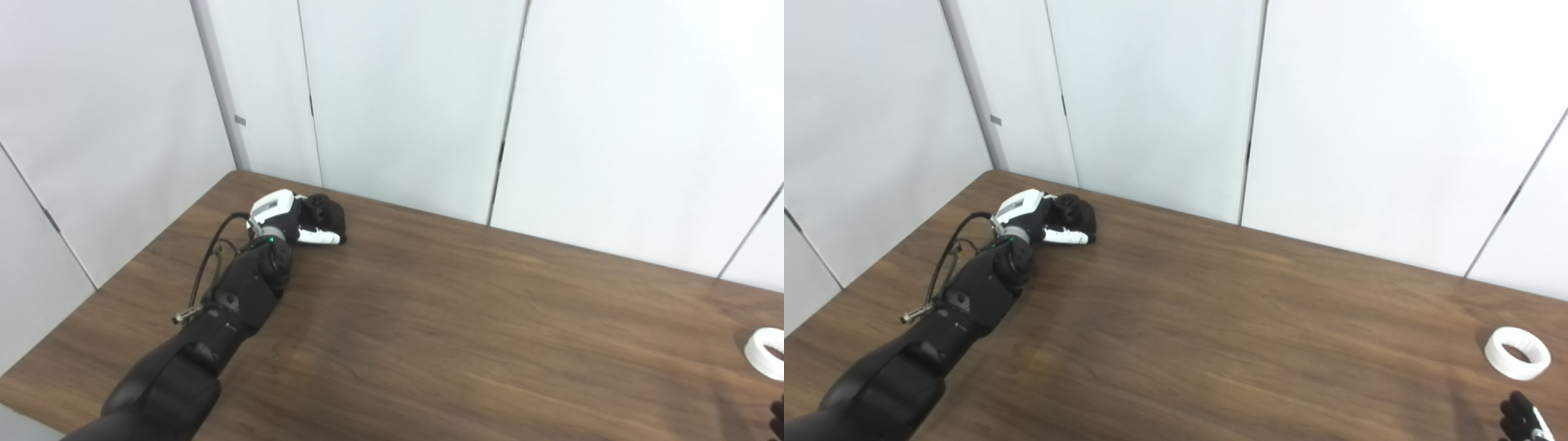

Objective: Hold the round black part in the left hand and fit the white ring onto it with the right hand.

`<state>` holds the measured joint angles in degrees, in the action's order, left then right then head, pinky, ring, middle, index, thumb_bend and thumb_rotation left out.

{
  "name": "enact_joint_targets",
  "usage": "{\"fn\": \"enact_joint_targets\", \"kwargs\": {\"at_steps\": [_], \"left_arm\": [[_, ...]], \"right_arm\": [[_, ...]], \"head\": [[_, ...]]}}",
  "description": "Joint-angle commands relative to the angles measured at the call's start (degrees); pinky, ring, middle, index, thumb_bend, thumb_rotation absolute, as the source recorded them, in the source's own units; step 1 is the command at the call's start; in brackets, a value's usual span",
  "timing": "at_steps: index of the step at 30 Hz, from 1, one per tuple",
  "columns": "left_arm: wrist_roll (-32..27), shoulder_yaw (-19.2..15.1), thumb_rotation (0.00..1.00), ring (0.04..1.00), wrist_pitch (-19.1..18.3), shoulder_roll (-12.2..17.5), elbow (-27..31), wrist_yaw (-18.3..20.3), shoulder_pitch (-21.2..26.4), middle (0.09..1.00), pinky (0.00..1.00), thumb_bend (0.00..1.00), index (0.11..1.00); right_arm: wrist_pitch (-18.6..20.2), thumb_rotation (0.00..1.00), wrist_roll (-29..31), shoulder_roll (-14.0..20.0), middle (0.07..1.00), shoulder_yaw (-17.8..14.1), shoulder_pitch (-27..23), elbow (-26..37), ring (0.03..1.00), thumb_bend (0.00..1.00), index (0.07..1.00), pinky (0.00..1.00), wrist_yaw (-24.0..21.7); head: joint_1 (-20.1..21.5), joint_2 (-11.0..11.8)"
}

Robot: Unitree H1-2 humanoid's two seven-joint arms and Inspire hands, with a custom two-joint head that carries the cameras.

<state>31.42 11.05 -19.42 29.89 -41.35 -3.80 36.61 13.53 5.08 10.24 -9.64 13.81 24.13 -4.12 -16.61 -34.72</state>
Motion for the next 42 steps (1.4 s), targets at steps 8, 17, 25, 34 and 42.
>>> {"fn": "enact_joint_targets", "kwargs": {"at_steps": [8, 17, 25, 34, 42], "left_arm": [[0.4, 0.6, 0.55, 1.0, 1.1, 1.2, -0.3, -1.0, 4.3, 0.981, 1.0, 1.0, 0.861], [1.0, 1.9, 0.51, 0.997, 0.4, 1.1, -2.0, -1.3, 4.8, 0.943, 1.0, 1.0, 0.758], [1.0, 1.6, 0.2, 0.94, 1.8, 0.3, -4.7, -7.1, 4.9, 0.847, 1.0, 0.9, 0.538], [0.1, 0.6, 0.05, 0.898, 4.4, -0.3, -5.0, -11.4, 4.0, 0.779, 0.97, 0.52, 0.481], [-0.1, 0.5, 0.05, 0.894, 4.5, -0.2, -3.3, -10.3, 3.1, 0.772, 0.94, 0.52, 0.481]], "right_arm": [[0.4, 1.0, -1.2, -0.1, 0.957, 0.2, -0.6, 3.5, 0.986, 0.7, 0.956, 1.0, 0.8], [0.6, 1.0, -1.6, -0.3, 0.955, 0.3, -0.4, 4.4, 0.981, 0.66, 0.953, 0.99, 0.8], [0.4, 1.0, -1.2, -0.4, 0.962, 0.3, -0.5, 4.6, 0.986, 0.65, 0.965, 1.0, 0.6], [1.3, 1.0, -1.7, -0.7, 0.966, 0.3, -0.5, 5.5, 0.994, 0.63, 0.97, 1.0, 0.8], [1.5, 1.0, -2.4, -0.9, 0.965, 0.7, -0.6, 6.1, 0.996, 0.58, 0.971, 1.0, 0.8]], "head": [[0.1, -0.2], [0.3, -0.5], [0.3, -0.5], [0.4, -0.8], [1.3, -1.5]]}}
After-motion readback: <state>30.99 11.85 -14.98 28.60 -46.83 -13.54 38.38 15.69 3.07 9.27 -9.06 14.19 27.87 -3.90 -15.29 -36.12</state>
